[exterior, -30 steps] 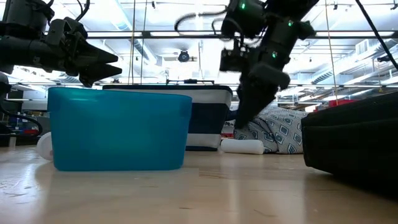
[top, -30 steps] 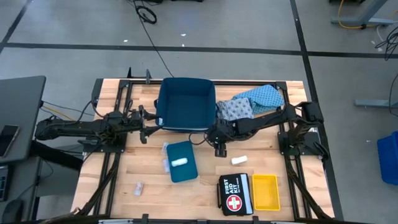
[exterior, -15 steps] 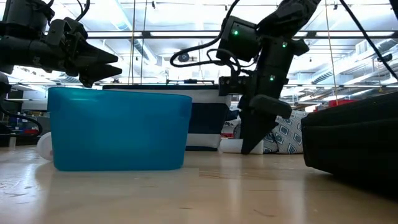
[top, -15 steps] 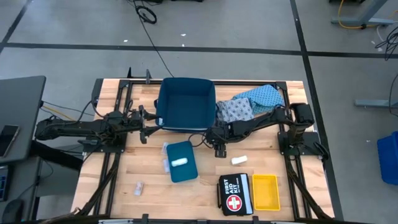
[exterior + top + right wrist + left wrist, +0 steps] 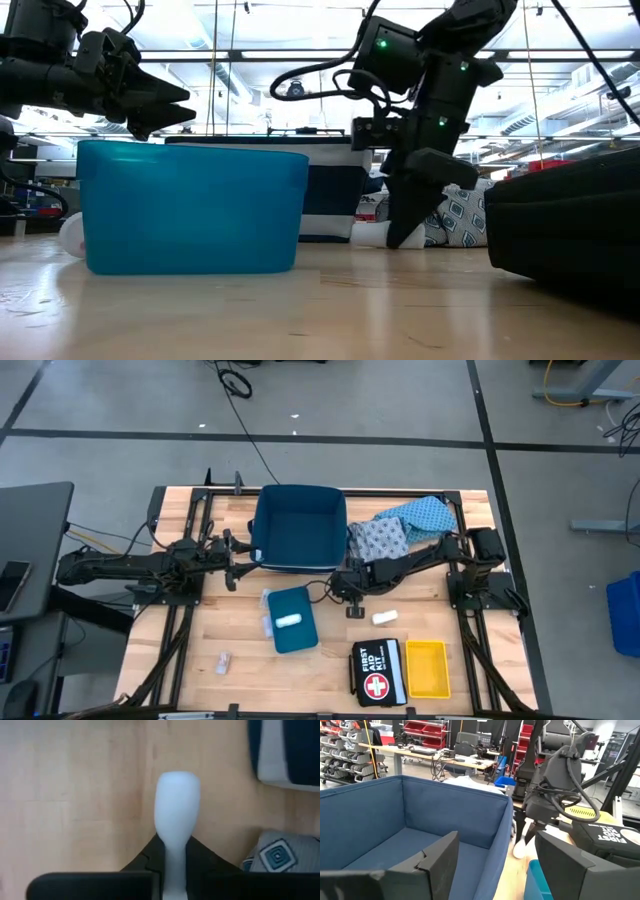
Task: Pick & place medical supplies in basket/bin
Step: Put the left white gauze in the blue bin
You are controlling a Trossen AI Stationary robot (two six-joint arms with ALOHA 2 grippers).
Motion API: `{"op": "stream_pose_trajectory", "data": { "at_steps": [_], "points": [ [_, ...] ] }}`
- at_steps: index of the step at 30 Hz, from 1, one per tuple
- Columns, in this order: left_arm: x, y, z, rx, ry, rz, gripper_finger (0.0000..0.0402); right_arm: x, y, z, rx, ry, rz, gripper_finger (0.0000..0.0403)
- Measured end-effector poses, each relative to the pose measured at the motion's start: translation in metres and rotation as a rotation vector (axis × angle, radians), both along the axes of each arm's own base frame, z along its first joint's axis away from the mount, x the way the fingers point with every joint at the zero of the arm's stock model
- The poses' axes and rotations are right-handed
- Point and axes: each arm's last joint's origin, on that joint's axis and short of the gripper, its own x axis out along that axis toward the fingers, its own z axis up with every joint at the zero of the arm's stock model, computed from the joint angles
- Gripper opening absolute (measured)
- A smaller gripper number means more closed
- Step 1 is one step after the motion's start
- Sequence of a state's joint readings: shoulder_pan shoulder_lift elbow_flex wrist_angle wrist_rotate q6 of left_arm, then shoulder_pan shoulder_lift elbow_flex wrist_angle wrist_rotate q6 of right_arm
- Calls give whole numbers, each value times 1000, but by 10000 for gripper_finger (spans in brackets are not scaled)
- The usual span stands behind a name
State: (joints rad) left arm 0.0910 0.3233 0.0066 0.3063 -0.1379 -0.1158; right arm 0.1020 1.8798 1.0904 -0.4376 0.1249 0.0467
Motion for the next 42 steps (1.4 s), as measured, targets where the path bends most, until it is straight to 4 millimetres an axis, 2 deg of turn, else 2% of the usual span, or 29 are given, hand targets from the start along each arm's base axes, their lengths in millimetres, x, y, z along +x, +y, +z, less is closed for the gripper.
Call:
{"op": "stream_pose_trajectory", "data": {
  "at_steps": [14, 20, 27, 35, 37, 42],
  "points": [
    [0, 0, 0, 4, 1, 0, 252, 1, 28, 4, 66, -57, 115, 39],
    [0, 0, 1, 5, -5, 0, 252, 5, 35, 21, 82, -177, 164, 39],
    [0, 0, 0, 8, -1, 0, 252, 5, 34, 50, 71, -309, 224, 39],
    [0, 0, 0, 8, -1, -4, 252, 15, 41, 84, 169, -594, 420, 39],
    [0, 0, 1, 9, -7, -5, 252, 19, 40, 89, 200, -653, 452, 39],
    [0, 0, 1, 6, -9, -6, 252, 32, 39, 87, 225, -777, 508, 39]
  ]
}}
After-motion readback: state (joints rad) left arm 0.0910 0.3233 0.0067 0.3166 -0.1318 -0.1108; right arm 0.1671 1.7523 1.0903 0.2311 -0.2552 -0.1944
